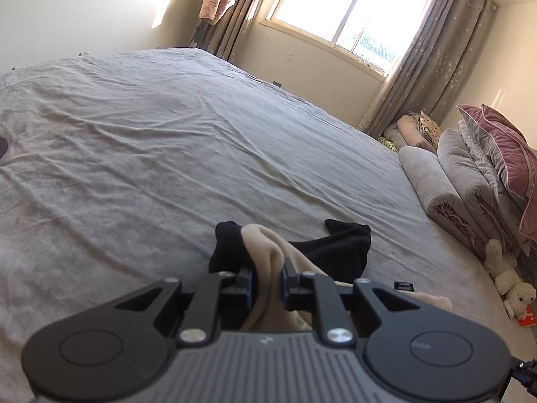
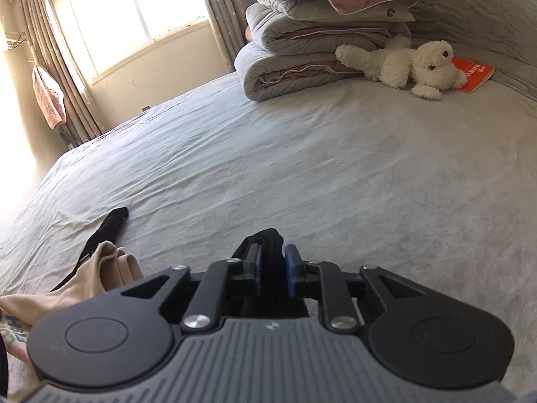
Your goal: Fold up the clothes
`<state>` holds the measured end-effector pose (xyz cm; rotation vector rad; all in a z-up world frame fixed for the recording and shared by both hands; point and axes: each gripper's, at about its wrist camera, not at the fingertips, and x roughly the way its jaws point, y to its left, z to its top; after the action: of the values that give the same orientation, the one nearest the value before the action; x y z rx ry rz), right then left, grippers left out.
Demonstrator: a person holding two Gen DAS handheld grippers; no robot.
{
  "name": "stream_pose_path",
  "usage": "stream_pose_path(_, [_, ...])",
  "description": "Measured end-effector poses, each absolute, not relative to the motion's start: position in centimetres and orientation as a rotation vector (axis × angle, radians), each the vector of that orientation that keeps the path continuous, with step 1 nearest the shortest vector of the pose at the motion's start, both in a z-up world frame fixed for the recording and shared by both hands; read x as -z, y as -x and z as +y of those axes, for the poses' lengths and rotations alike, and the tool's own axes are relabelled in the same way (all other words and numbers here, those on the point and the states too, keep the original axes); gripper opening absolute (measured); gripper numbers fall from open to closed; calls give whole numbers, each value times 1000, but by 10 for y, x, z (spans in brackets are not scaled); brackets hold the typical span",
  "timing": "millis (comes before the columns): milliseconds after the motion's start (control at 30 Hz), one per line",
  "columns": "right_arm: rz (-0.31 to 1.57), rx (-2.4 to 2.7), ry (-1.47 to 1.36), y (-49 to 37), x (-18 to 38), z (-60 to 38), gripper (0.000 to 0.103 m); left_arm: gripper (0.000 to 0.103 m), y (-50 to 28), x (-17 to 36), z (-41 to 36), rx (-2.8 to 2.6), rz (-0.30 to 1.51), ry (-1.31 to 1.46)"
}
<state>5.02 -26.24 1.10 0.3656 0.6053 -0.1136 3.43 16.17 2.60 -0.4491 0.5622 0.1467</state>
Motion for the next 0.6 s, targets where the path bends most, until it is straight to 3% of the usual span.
stream_pose_path(33, [599, 104, -366, -50, -12, -259, 51, 15, -34, -26, 160, -147, 563, 440])
stream_pose_path(67, [593, 93, -366, -50, -13, -255, 54, 15, -35, -26, 159, -147, 563, 436])
stream_pose_path(600, [760, -144, -377, -77, 12, -174, 55, 21, -32, -19, 168, -154, 617, 450])
